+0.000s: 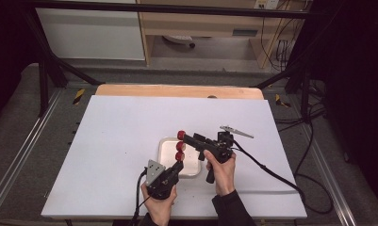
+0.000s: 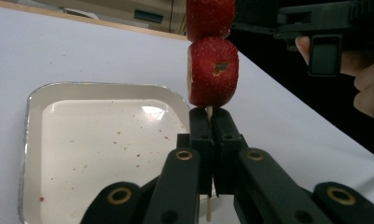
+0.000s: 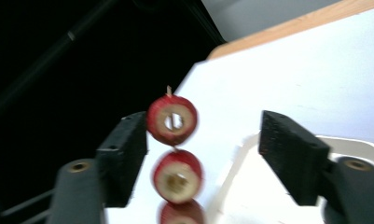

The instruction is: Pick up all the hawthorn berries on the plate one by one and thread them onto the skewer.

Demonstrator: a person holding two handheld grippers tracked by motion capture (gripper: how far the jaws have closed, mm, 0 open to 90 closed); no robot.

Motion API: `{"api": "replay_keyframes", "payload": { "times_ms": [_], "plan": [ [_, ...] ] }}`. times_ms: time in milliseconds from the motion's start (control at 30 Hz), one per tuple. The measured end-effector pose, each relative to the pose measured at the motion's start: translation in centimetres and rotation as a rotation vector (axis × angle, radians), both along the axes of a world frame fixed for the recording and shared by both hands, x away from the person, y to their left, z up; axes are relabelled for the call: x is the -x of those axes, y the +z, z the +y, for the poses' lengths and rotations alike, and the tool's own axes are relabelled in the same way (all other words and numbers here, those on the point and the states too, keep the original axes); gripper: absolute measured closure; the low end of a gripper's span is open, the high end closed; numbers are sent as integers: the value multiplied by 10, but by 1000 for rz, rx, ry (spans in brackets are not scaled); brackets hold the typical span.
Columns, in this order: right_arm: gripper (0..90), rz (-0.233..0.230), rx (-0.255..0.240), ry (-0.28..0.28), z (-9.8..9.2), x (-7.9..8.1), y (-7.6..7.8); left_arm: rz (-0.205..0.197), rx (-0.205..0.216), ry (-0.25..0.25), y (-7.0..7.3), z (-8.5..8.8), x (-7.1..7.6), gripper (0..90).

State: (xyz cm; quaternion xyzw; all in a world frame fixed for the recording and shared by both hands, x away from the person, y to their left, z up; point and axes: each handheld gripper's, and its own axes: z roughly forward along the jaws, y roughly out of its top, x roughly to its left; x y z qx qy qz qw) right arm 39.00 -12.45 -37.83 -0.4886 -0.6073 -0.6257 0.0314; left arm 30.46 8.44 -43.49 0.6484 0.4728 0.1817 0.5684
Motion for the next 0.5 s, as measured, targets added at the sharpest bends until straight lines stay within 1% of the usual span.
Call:
{"api": "replay_keyframes", "payload": {
  "times_ms": [67, 133, 200, 267, 333, 367, 500],
  "plan": [
    [240, -13, 59, 10, -2, -1, -1, 6, -8, -7, 0, 3, 0, 884],
    [198, -36, 115, 38, -4, -2, -2, 4, -38, -15, -1, 6, -1, 884],
    [150, -69, 177, 57, -6, -3, -4, 15, -49, -21, -2, 8, -1, 884],
    [104, -91, 232, 88, -9, -4, -6, 17, -69, -27, -3, 12, -2, 883],
    [96, -110, 261, 103, -12, -4, -8, 19, -87, -37, -2, 16, -3, 883],
    [86, -130, 285, 107, -15, -3, -9, 21, -93, -42, -2, 17, -3, 883],
    [63, -170, 355, 136, -22, -2, -13, 35, -125, -63, 0, 25, -5, 882]
  ]
}}
